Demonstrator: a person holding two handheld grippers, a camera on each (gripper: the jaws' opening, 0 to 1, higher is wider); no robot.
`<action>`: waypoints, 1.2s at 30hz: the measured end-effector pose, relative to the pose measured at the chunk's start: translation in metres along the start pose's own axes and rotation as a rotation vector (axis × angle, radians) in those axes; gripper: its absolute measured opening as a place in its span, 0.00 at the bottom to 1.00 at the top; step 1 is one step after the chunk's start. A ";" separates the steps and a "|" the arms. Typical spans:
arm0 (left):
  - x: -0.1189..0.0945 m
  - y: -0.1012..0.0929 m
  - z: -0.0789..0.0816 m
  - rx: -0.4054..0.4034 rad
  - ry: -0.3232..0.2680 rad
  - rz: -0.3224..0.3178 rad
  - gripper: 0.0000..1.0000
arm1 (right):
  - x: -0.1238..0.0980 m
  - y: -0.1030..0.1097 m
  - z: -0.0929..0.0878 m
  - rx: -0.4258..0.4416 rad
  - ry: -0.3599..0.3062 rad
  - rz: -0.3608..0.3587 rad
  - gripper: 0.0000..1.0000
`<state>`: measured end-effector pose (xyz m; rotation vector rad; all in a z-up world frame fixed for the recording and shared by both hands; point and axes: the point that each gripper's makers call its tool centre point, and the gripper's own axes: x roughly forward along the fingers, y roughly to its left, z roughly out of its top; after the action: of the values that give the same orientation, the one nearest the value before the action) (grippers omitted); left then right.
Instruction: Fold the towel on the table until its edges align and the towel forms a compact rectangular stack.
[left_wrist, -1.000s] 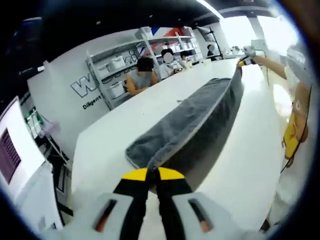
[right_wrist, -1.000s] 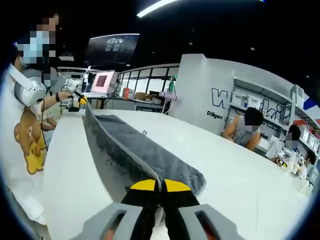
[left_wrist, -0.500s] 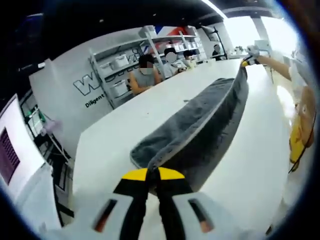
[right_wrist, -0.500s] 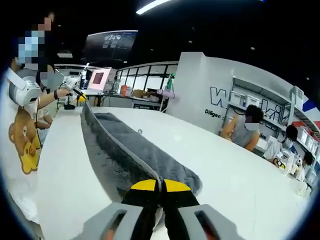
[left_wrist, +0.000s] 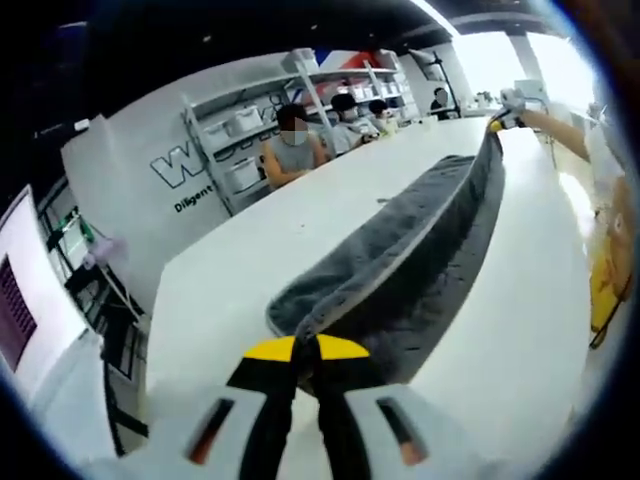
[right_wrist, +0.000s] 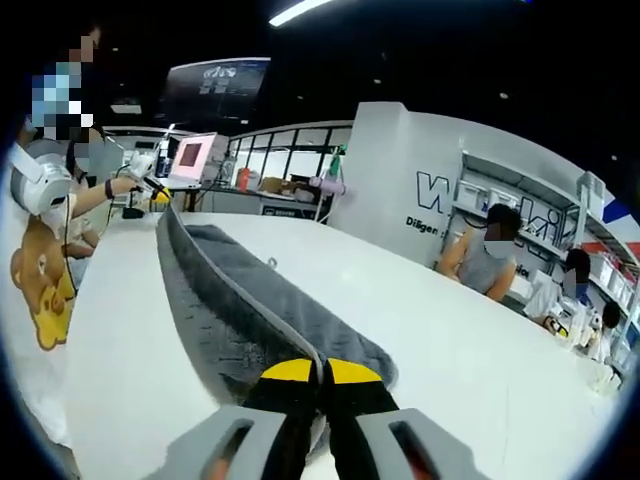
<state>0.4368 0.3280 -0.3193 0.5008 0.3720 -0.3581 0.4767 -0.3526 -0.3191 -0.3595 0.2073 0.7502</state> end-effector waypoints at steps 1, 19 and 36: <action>0.001 0.001 0.000 -0.002 -0.001 0.001 0.07 | 0.002 -0.001 0.000 0.000 0.000 -0.002 0.03; 0.011 0.010 0.002 -0.014 0.003 0.012 0.08 | 0.015 -0.009 0.001 0.002 0.013 -0.010 0.03; 0.022 0.019 0.005 -0.017 0.017 0.026 0.08 | 0.032 -0.019 0.006 0.000 0.020 -0.016 0.03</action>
<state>0.4648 0.3361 -0.3172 0.4915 0.3850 -0.3254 0.5127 -0.3432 -0.3187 -0.3681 0.2227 0.7306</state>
